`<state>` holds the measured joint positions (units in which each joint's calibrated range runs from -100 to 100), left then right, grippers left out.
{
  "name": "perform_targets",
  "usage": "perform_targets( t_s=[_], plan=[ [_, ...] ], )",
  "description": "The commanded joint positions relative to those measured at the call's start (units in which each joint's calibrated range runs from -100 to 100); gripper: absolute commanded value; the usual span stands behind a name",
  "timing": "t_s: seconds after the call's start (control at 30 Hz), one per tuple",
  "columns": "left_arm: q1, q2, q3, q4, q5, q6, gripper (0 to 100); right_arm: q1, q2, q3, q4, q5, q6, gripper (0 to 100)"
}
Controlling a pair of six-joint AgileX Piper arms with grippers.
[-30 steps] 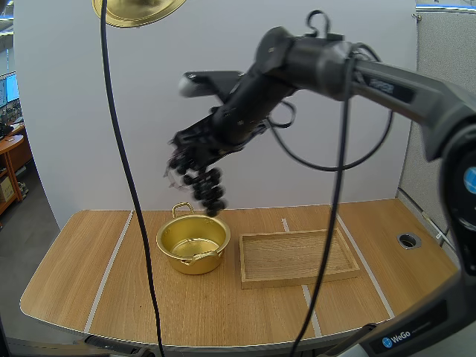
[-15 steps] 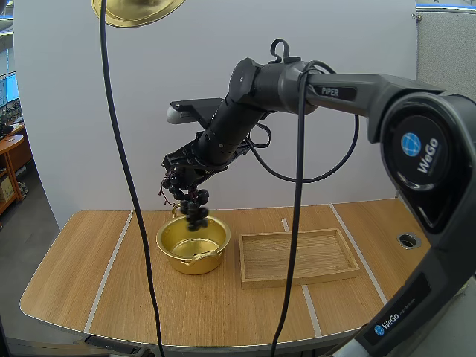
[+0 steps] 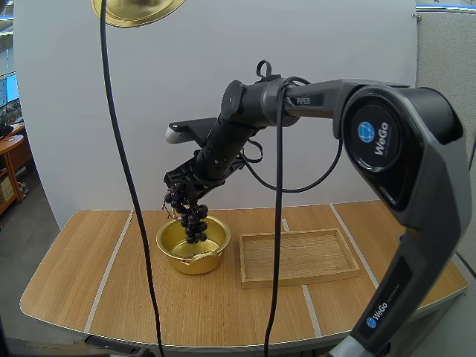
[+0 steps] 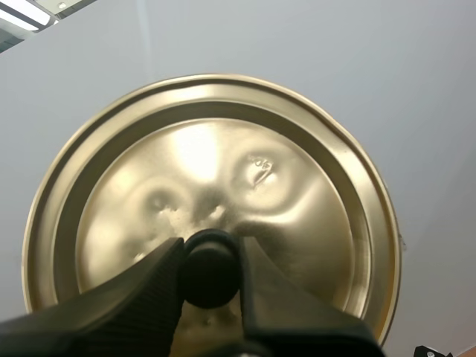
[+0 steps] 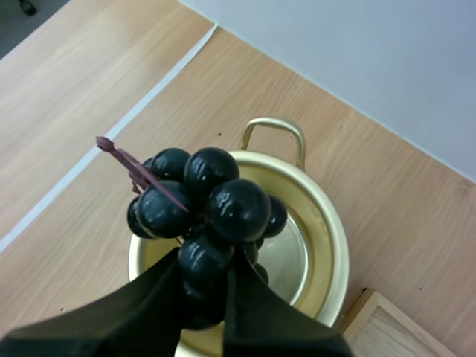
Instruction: Open the pot, put the grape inside, and close it
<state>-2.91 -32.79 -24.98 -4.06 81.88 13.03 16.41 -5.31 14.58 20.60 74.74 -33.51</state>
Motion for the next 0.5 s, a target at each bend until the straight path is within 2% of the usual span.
perform_targets(
  t_s=[0.0,0.47],
  plan=[
    [-0.18,-0.3,-0.4,0.2,-2.6,-0.2,0,0.2,1.2,-0.4,-0.3,0.9,-0.5,0],
    [-0.18,-0.3,-0.4,0.2,-2.6,-0.2,0,0.2,7.2,0.6,-0.8,5.2,-0.8,0]
  ],
)
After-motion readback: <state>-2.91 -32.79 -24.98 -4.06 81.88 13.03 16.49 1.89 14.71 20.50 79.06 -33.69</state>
